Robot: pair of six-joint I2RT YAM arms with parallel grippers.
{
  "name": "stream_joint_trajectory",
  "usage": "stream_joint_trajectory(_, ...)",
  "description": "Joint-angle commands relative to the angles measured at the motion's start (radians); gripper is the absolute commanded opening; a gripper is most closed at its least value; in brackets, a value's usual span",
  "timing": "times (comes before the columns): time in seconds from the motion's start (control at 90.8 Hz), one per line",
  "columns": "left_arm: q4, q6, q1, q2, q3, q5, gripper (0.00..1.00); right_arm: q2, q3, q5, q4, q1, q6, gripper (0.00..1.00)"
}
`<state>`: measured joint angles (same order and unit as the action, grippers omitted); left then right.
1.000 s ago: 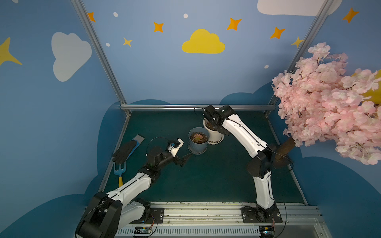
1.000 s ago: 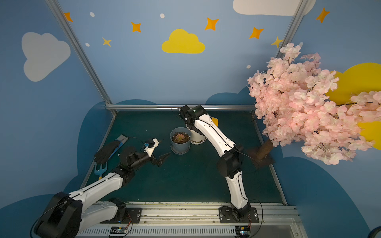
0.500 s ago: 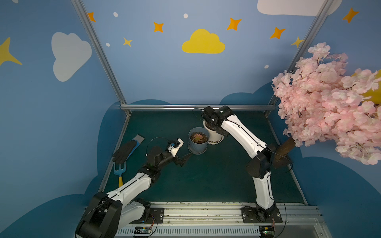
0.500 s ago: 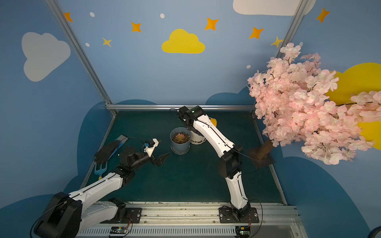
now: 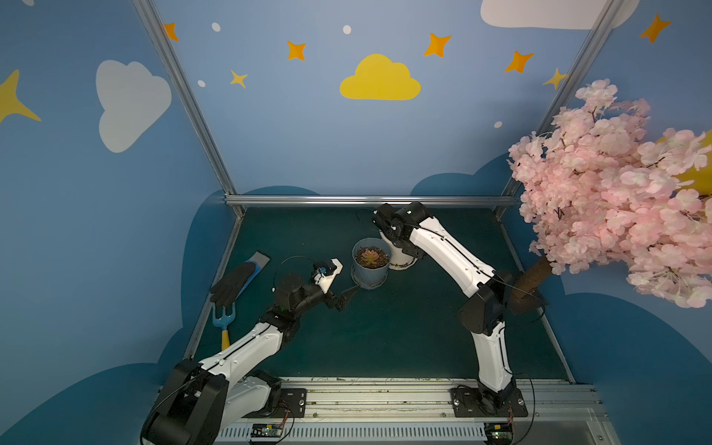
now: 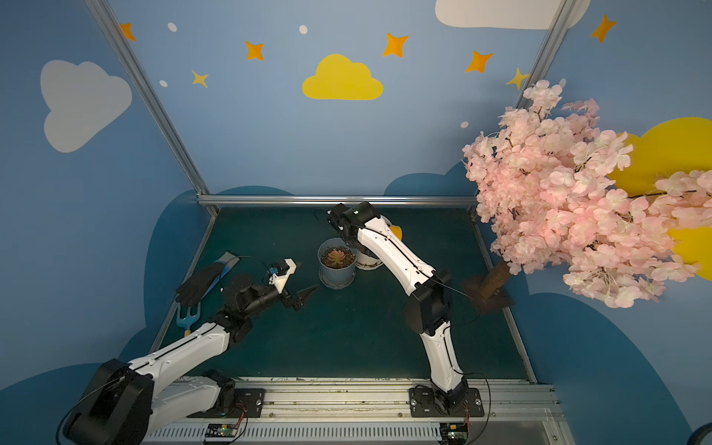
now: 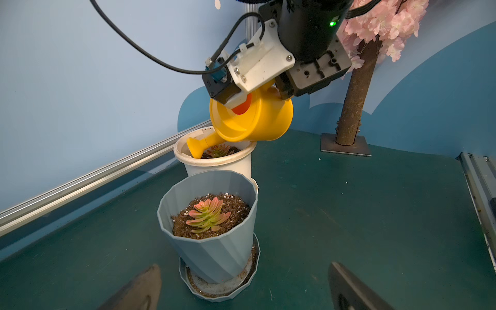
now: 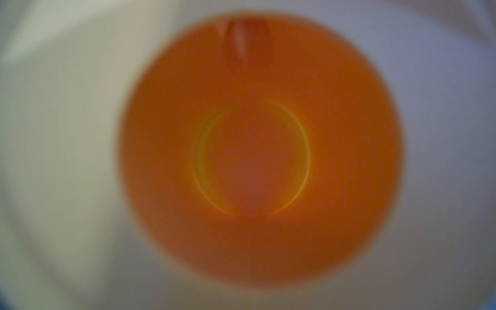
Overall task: Water the succulent around the soil edge
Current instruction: Water the soil of the potted plant with water.
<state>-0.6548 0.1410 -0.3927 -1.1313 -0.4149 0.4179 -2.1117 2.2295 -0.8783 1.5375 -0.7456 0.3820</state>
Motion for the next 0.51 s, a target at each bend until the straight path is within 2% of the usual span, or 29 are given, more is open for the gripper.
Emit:
stream_joint_trajectory(0.0, -0.028, -0.011, 0.005, 0.008, 0.008, 0.017, 1.00, 0.043, -0.010, -0.020, -0.002, -0.009, -0.010, 0.00)
stream_joint_trajectory(0.496, -0.031, -0.012, 0.003, 0.008, 0.007, 0.020, 1.00, 0.071, -0.042, -0.041, 0.012, -0.025, -0.026, 0.00)
